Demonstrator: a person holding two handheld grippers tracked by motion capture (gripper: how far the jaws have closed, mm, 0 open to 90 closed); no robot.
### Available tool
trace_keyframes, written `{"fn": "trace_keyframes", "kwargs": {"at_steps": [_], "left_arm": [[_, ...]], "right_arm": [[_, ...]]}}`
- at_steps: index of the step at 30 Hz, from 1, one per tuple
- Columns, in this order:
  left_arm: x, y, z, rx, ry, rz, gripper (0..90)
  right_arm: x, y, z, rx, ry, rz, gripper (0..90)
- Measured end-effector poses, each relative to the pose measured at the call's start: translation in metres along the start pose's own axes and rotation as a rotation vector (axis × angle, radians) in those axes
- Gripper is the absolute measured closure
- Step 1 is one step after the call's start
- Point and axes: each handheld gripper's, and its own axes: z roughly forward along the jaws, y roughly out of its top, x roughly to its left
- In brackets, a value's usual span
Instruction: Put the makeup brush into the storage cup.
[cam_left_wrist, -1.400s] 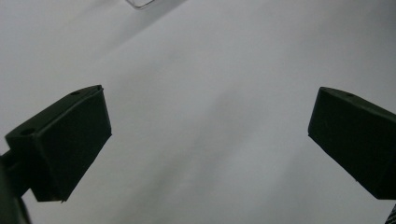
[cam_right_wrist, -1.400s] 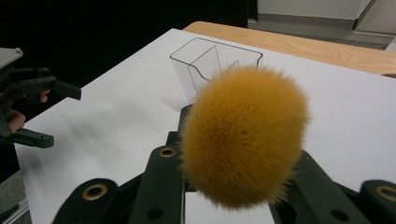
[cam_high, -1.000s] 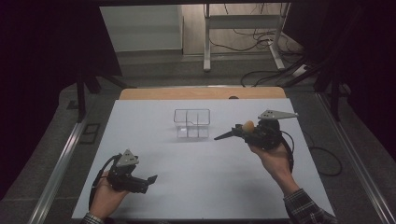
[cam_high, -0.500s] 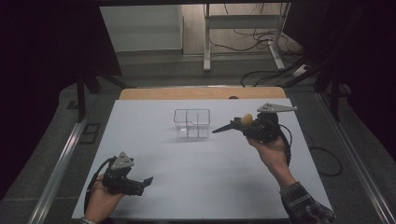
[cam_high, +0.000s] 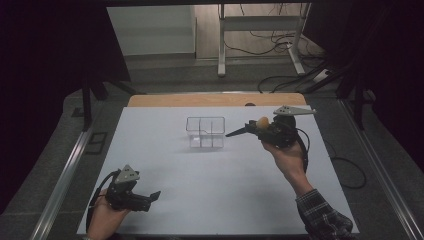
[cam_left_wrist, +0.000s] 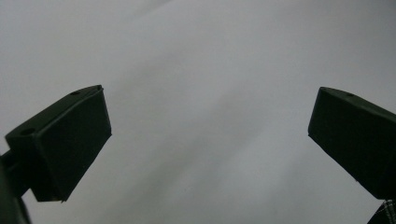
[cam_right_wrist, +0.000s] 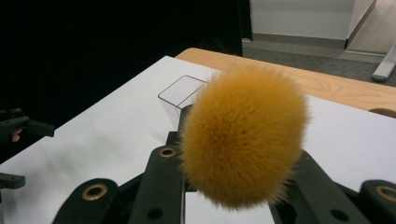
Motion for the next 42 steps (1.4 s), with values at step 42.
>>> {"fn": "trace_keyframes", "kwargs": {"at_steps": [42], "left_arm": [[0.007, -0.017, -0.009, 0.032, 0.032, -0.026, 0.0]], "right_arm": [[-0.011, 0.009, 0.039, -0.001, -0.037, 0.012, 73.0]]}}
